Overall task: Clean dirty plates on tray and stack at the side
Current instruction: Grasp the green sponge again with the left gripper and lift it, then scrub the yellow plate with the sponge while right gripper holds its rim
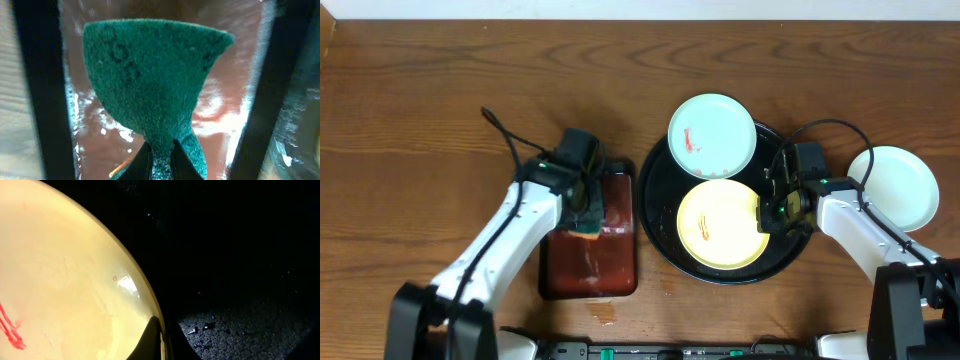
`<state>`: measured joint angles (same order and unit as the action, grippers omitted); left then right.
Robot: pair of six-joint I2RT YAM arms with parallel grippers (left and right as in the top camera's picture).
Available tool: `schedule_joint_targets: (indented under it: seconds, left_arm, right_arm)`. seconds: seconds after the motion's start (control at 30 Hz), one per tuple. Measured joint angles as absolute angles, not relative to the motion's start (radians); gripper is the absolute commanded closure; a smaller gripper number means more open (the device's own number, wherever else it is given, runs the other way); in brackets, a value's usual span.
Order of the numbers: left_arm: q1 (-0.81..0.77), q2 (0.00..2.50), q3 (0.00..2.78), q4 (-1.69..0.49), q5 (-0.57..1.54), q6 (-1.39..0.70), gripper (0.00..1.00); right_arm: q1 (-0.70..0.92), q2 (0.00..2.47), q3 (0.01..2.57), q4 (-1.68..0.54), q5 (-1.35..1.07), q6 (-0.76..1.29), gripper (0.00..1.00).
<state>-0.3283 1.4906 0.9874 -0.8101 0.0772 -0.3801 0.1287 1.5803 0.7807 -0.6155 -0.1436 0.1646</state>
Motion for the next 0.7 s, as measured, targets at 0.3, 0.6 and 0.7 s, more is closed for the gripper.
schedule_joint_targets:
  seconds: [0.3,0.6,0.7]
  left_arm:
    - [-0.400,1.414,1.171,-0.832,0.197,-0.373,0.93]
    - [-0.627,1.497,1.172,-0.704,0.263,-0.499,0.92]
    - [-0.680,1.568,1.172,-0.649,0.268,-0.563,0.93]
  right_arm:
    - [0.129,1.580,0.781,-0.611,-0.141,0.176,0.99]
    - [0.129,1.580,0.780,-0.602,-0.140,0.183,0.99]
    - [0.129,1.580,0.778,-0.600,-0.141,0.183,0.99]
